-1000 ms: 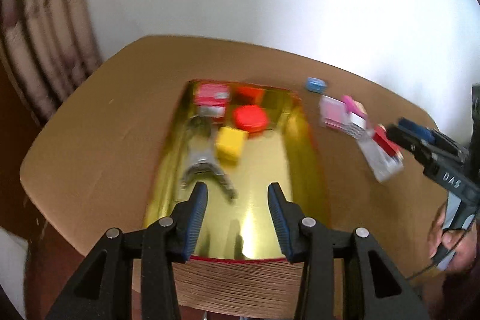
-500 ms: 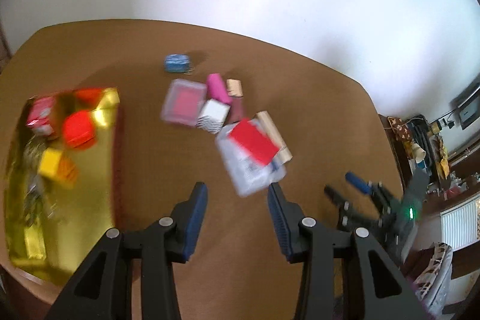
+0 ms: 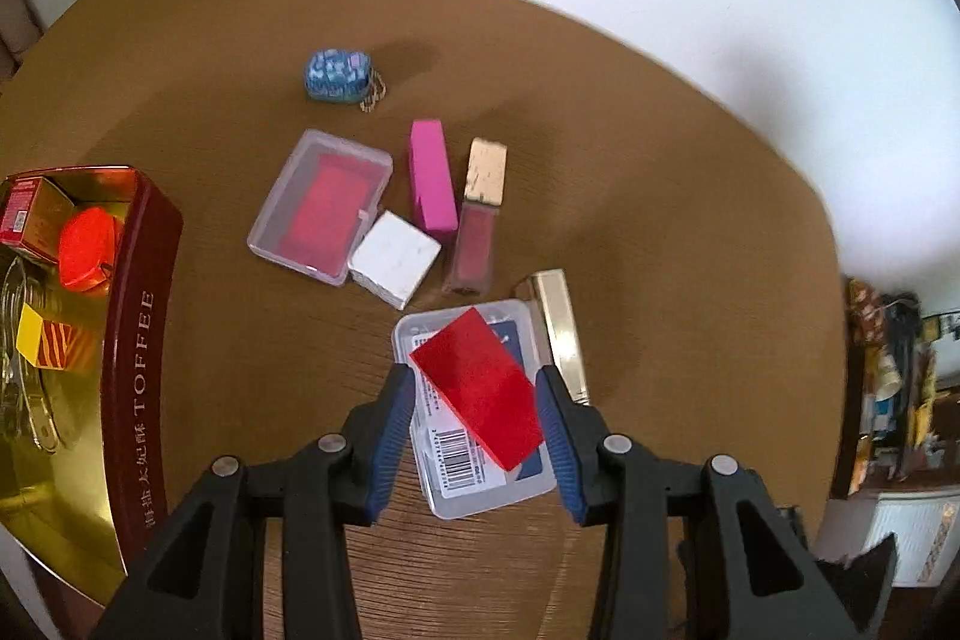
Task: Organize rigid objects
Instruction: 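Grasp the red block from the clear plastic box with the left tool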
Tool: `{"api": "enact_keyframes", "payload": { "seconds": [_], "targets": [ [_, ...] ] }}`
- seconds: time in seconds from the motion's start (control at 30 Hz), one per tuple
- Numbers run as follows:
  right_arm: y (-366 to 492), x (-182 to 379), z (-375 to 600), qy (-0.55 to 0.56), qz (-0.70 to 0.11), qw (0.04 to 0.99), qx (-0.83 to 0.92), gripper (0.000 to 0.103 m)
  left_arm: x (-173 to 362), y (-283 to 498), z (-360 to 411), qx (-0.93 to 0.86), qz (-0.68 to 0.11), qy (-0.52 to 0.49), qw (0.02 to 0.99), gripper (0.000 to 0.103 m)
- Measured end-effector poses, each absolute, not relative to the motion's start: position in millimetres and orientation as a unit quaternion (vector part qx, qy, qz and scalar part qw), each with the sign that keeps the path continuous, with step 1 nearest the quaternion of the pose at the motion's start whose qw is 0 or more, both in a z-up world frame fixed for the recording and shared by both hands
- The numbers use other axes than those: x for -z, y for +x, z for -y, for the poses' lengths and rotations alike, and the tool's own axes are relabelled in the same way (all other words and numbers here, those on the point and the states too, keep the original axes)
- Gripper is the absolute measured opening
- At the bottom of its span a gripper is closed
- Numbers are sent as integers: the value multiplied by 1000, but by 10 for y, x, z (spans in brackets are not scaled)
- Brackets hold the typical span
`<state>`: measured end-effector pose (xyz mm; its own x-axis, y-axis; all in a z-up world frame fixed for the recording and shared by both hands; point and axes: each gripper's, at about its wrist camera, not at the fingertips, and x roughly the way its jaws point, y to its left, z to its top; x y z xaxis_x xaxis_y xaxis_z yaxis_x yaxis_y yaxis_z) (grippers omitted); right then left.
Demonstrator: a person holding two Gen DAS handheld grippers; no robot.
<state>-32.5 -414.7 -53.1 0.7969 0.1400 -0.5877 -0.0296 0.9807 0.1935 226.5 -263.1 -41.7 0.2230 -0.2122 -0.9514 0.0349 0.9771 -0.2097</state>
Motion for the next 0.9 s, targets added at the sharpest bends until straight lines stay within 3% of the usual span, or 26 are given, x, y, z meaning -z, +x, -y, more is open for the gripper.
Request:
{"api": "enact_keyframes", "payload": {
  "seconds": [0.77,0.8,0.83,0.9],
  "targets": [
    [-371,533,4250,119,-301,944,-64,79,504,2353,2883,57,-623,-76,776,47],
    [-376,530,4260,120,-301,944,-64,79,505,2349,2869,57,-620,-82,778,46],
    [-376,532,4267,121,-302,944,-63,79,499,2338,2863,57,-617,-82,781,34],
    [-373,540,4277,123,-302,943,-61,79,482,2281,2826,58,-613,-84,783,32]
  ]
}}
